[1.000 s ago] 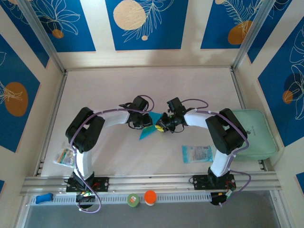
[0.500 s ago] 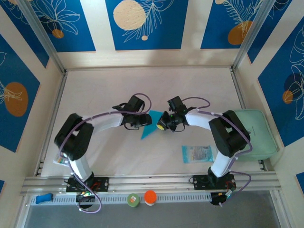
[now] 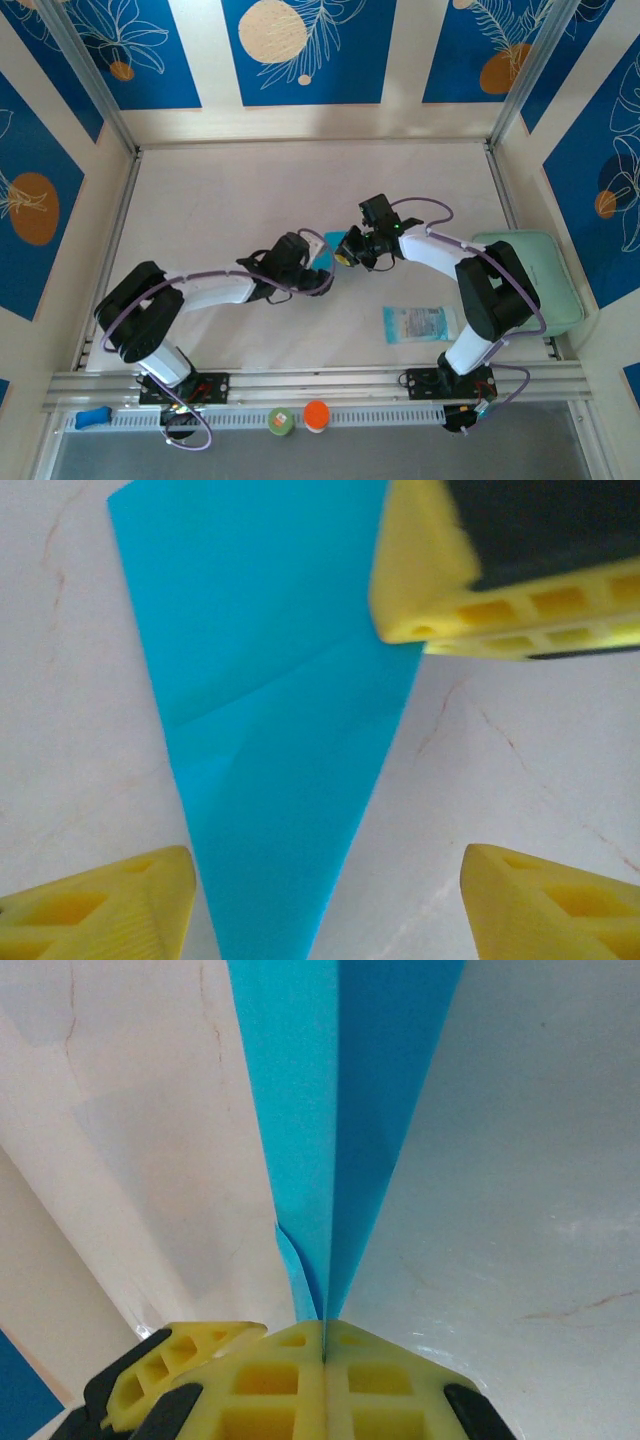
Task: Fold a paper plane with a square sheet of paper (pick it up from the middle)
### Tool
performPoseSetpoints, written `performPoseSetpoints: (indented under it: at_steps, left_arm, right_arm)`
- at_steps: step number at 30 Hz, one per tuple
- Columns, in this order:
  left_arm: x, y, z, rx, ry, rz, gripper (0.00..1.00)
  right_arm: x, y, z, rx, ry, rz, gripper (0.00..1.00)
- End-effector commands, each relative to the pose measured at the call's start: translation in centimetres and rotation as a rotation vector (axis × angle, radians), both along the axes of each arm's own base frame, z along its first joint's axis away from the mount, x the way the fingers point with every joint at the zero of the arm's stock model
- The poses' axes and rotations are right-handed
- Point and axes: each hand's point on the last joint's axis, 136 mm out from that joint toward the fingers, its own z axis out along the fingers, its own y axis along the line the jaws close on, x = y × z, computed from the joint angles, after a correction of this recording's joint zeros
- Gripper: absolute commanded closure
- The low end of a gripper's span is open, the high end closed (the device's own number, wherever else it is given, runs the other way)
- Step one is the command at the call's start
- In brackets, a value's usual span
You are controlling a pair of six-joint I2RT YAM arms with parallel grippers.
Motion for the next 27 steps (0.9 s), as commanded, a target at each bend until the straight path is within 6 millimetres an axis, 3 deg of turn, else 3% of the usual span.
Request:
performPoseSetpoints:
  at_steps: [1, 11, 19, 27]
  left_arm:
    - [1.3, -0.9, 1.1, 0.059, -0.216, -0.092, 0.3]
    - [0.6, -2.6, -0.1, 0.101, -0.405, -0.279, 0.41]
    - [0.9, -2.1, -0.9, 0.133, -0.462, -0.283, 0.6]
    - [1.0, -1.8, -1.2, 0.134, -0.469, -0.269, 0.72]
  right_arm:
    - [0.0, 0.1, 1.2, 0.026, 0.023, -0.013, 1.0]
    - [0.1, 0.1, 1.5, 0.049, 0.042, -0.016, 1.0]
    - [0.0, 0.0, 1.2, 0.053, 0.052, -0.012, 1.0]
    - [-0.1, 0.1, 1.1, 0.056, 0.056, -0.006, 1.0]
